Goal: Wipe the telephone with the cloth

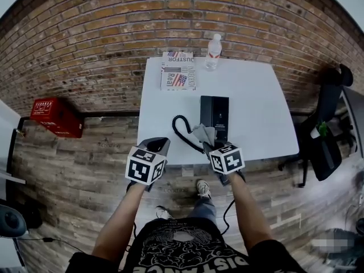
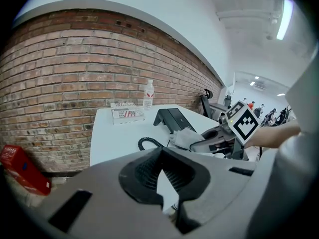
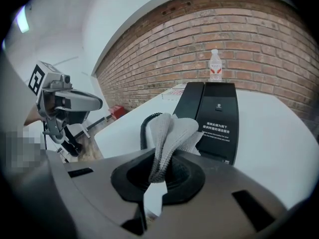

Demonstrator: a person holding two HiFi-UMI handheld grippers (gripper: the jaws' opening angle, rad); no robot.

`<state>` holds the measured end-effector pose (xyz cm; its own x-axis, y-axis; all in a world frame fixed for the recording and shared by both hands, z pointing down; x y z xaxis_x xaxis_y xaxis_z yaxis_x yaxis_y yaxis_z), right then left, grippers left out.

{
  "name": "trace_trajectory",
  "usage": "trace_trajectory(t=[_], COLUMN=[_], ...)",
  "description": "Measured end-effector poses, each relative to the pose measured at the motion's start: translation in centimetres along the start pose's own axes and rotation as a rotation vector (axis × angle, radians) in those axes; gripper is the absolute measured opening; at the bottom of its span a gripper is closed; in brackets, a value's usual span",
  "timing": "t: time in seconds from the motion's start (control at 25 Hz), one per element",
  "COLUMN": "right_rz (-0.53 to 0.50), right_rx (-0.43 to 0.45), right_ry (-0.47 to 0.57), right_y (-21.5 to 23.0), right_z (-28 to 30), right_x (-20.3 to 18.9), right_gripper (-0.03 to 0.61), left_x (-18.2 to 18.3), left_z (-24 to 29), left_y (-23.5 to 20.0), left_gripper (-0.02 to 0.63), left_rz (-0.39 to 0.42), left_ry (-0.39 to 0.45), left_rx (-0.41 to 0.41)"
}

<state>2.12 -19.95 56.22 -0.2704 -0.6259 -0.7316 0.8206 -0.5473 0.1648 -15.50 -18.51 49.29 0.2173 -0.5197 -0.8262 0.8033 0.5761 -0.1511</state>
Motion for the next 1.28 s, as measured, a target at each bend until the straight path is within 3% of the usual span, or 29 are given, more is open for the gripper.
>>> trace_trajectory(t=[0.32, 0.56, 1.28], right_rz=[0.005, -0.029, -0.116], right_rx=[-0.009, -0.020, -0.069], right_ry=[-0.014, 0.011, 0.183], right_y=[-0.8, -0.6, 6.5], right_z=[-0.4, -1.7, -6.6], right_x=[-1.0, 0.4, 11.4], right_gripper=[0.012, 0.011, 0.011], left_x=[-0.2, 0.4, 4.6], left_z=[-0.3, 0.3, 4.1], left_y=[0.0, -0.1, -0.2], left_gripper=[0.006, 0.006, 0.006], left_rz=[0.008, -0.005, -0.038], left_ry=[0.003, 0.022, 0.047], left_rx=[-0.017, -0.027, 0.006])
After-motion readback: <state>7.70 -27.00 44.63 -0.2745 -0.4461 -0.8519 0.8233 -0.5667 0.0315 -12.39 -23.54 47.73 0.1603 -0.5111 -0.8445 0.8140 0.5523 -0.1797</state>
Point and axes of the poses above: the fingertips, and each gripper's own axes: z forward along the fingers, y to its right, x out of its top, the point moved 4 cm from there along -z, backward along the fingers, and after that the axes turned 1 degree about y, right-handed, at the moved point
